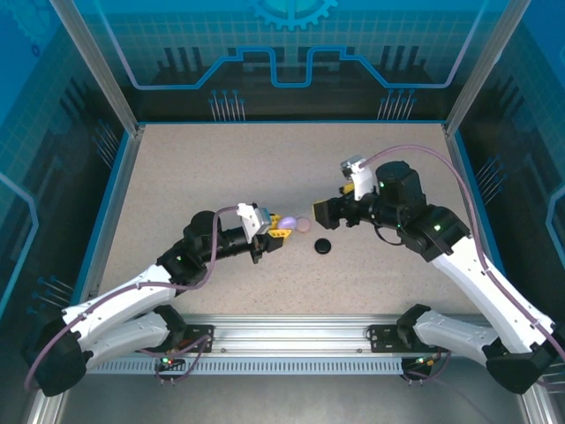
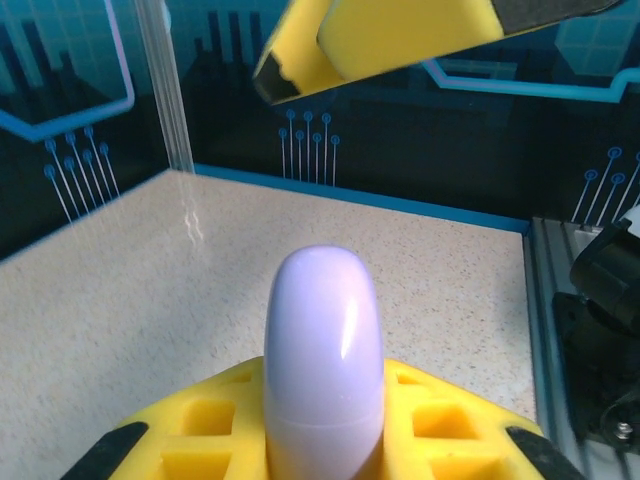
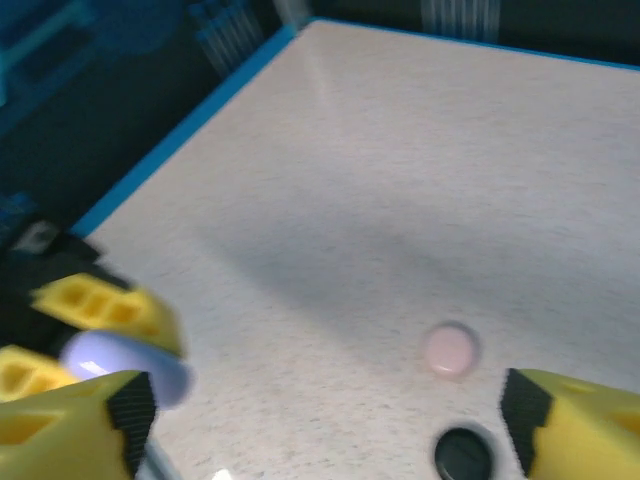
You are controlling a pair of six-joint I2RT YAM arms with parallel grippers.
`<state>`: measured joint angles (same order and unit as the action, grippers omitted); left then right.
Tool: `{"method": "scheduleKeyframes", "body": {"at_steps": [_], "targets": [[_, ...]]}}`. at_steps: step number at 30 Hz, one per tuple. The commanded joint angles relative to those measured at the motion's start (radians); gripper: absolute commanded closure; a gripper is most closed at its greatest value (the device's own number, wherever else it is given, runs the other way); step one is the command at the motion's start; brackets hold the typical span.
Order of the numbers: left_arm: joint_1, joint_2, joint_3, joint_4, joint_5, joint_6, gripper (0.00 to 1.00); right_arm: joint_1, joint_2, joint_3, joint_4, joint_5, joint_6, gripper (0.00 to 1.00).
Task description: Insert the wireless bluetooth earbuds into the charging case
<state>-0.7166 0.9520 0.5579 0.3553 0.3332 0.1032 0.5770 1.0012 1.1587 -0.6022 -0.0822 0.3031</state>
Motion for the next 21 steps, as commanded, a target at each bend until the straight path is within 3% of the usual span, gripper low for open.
{"method": "scheduleKeyframes", "body": {"at_steps": [1,6,11,21], "targets": [[-0.001,0.025,-0.013,-0.104,-0.019,-0.132,1.00,-0.074,-0.038,-0.072,-0.041,0.120,0.077,0.00],[0.004,0.087,-0.030,-0.163,-0.034,-0.277,1.00,-0.147,-0.066,-0.136,-0.020,0.067,0.116,0.00],[0.022,0.233,0.028,-0.260,0.033,-0.406,1.00,-0.162,-0.058,-0.155,-0.019,0.065,0.123,0.00],[0.025,0.545,0.181,-0.408,0.100,-0.497,1.00,-0.173,-0.055,-0.162,-0.044,0.059,0.112,0.00]]}}
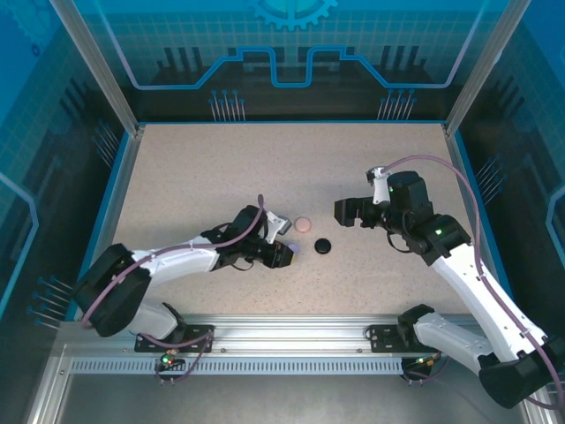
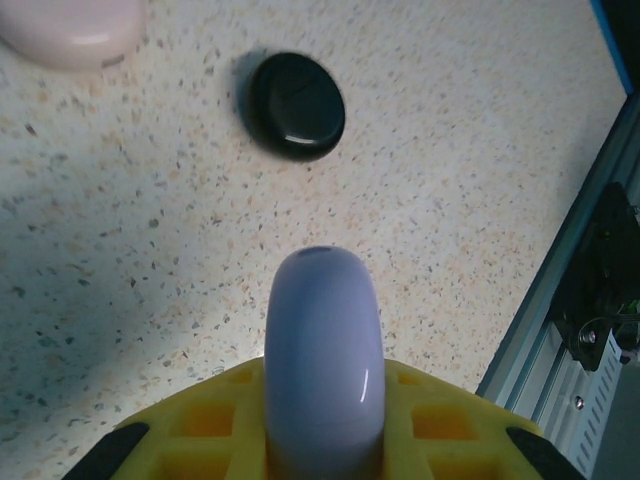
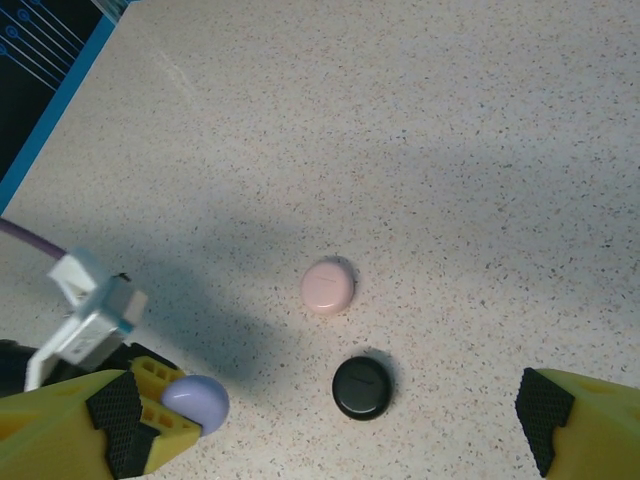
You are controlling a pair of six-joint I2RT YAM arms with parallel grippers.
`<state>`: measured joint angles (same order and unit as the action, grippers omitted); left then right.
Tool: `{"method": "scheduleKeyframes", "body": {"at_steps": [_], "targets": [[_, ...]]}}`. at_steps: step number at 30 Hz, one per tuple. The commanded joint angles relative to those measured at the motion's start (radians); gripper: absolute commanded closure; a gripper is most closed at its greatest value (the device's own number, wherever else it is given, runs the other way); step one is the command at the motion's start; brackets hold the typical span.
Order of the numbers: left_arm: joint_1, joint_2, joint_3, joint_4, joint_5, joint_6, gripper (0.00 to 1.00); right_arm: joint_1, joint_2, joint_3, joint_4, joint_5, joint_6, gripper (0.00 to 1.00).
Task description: Insert the wireless bluetooth earbuds into the charging case
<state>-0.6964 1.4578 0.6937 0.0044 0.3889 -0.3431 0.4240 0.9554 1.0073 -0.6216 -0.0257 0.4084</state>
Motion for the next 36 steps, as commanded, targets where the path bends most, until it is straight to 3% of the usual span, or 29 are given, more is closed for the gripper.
{"method": "scheduleKeyframes", "body": {"at_steps": [1,8,14,22,26,31,36], "targets": [[0.005,0.055,0.052,-0.060,0.043,-0.054,1.00,-0.022,-0.012,-0.012,-0.029,0.005,0.007,0.00],[0.007,0.166,0.129,-0.118,0.025,-0.054,1.00,-0.038,-0.027,-0.020,-0.044,0.007,-0.001,0.00],[0.008,0.225,0.172,-0.162,0.016,-0.037,0.92,-0.049,-0.030,-0.018,-0.053,0.004,-0.006,0.00],[0.026,0.248,0.195,-0.231,0.006,0.003,0.63,-0.071,-0.038,-0.010,-0.073,0.005,-0.011,0.00],[0.041,0.226,0.199,-0.279,-0.016,0.028,0.44,-0.085,-0.045,-0.003,-0.089,0.009,-0.020,0.00],[0.075,0.137,0.187,-0.320,-0.045,0.055,0.39,-0.111,-0.059,-0.003,-0.105,0.013,-0.037,0.00],[0.145,-0.063,0.146,-0.317,-0.100,0.072,0.37,-0.143,-0.083,-0.002,-0.132,0.049,-0.064,0.00]]}}
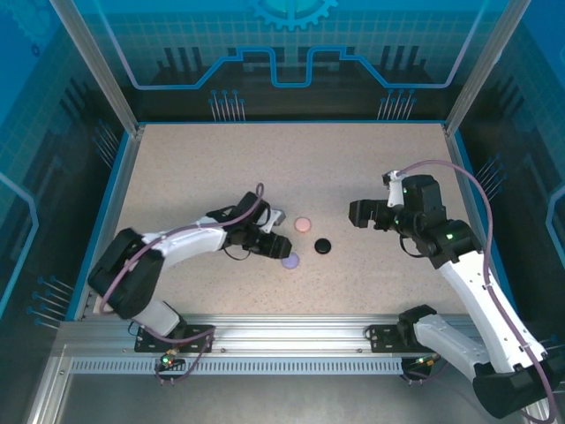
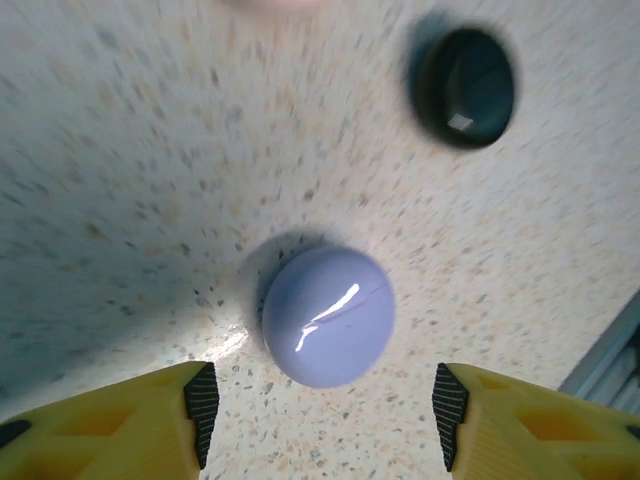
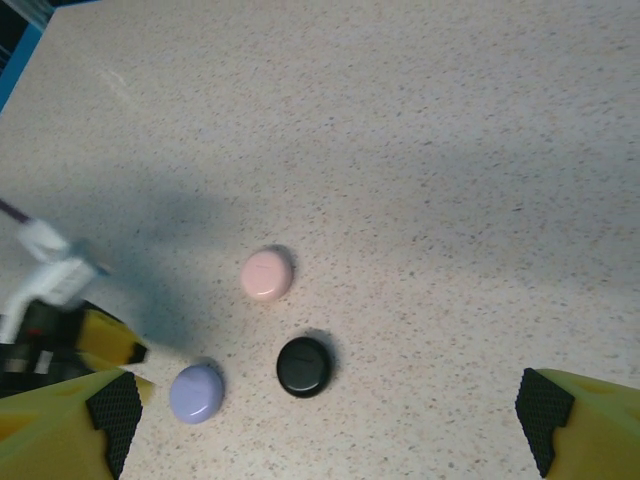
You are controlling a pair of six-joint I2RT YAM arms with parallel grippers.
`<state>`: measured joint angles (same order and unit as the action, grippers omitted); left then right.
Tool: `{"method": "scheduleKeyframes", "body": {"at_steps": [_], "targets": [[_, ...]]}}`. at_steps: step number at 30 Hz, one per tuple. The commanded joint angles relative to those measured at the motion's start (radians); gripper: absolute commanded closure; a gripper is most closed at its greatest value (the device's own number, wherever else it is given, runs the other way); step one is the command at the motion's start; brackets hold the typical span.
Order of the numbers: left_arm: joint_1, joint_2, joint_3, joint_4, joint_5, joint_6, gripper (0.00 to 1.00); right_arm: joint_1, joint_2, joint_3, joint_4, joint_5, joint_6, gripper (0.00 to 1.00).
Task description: Insert the wireless bluetooth earbuds into the charging case
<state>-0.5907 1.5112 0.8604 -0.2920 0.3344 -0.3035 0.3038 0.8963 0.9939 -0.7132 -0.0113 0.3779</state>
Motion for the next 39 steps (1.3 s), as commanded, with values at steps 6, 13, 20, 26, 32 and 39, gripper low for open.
{"method": "scheduleKeyframes", "body": {"at_steps": [6,13,20,26,32,39], "targets": [[0.138,-0.378,-0.092,0.041,-0.227,0.060,0.16,-0.035,-0.059,-0.048,-0.002,0.158,-0.100,0.00],[0.290,-0.564,-0.241,0.294,-0.412,0.139,0.01,-0.054,-0.100,-0.318,0.339,0.350,-0.269,0.00],[0.422,-0.524,-0.352,0.517,-0.618,0.213,0.01,-0.208,0.066,-0.456,0.634,0.272,-0.238,0.00],[0.458,-0.437,-0.411,0.609,-0.619,0.269,0.01,-0.244,0.157,-0.603,1.005,0.236,-0.261,0.00],[0.466,-0.360,-0.499,0.767,-0.599,0.292,0.01,-0.260,0.298,-0.643,1.236,0.158,-0.278,0.00],[0.474,-0.274,-0.542,0.940,-0.510,0.359,0.01,-0.256,0.460,-0.600,1.409,0.088,-0.363,0.00]]}}
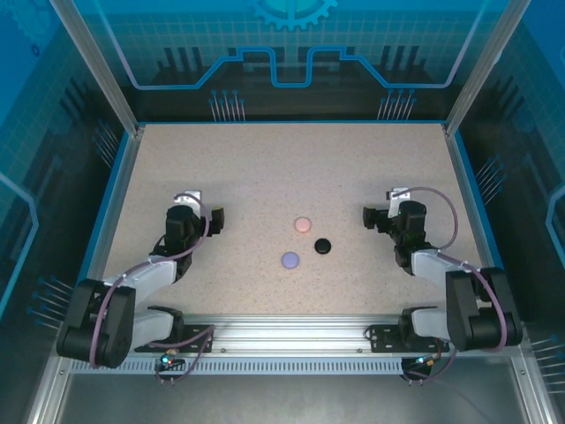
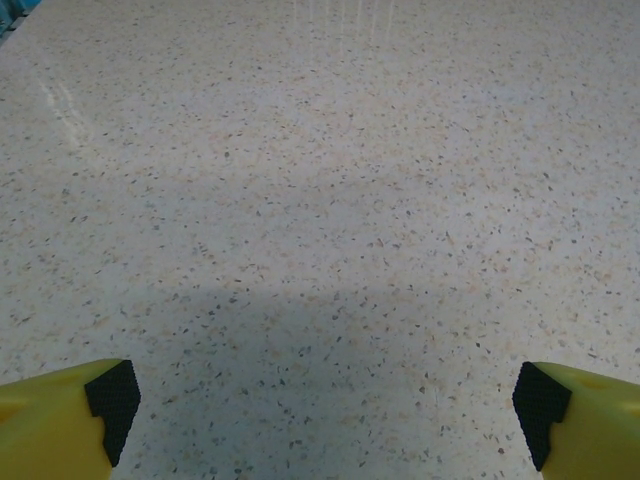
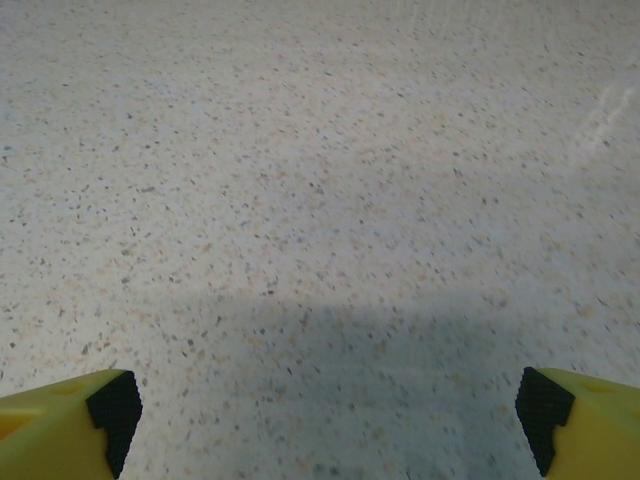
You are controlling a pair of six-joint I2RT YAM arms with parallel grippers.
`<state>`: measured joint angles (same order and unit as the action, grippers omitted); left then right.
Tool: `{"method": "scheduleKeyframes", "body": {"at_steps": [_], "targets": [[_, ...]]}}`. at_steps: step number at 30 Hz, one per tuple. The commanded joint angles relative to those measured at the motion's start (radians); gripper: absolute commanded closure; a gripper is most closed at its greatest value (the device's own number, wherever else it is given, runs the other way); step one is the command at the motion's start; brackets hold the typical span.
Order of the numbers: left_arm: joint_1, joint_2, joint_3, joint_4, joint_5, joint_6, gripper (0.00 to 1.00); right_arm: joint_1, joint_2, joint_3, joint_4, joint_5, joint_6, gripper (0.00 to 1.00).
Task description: Insert the wireless bluetooth earbuds into the charging case
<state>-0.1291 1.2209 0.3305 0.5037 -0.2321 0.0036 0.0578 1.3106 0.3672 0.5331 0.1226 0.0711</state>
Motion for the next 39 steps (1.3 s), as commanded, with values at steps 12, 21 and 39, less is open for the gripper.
{"method": "scheduleKeyframes", "body": {"at_steps": [12,21,39], "targets": [[0.077,0.340,-0.081,0.677,0.185,0.065,0.01,-0.006,0.192,0.060,0.225,-0.061,-0.071,0.00],[0.130,0.327,0.053,0.407,0.155,-0.014,0.01,0.003,0.193,0.061,0.226,-0.048,-0.076,0.00],[0.129,0.328,0.050,0.416,0.148,-0.012,0.01,0.005,0.194,0.063,0.223,-0.046,-0.077,0.00]]}}
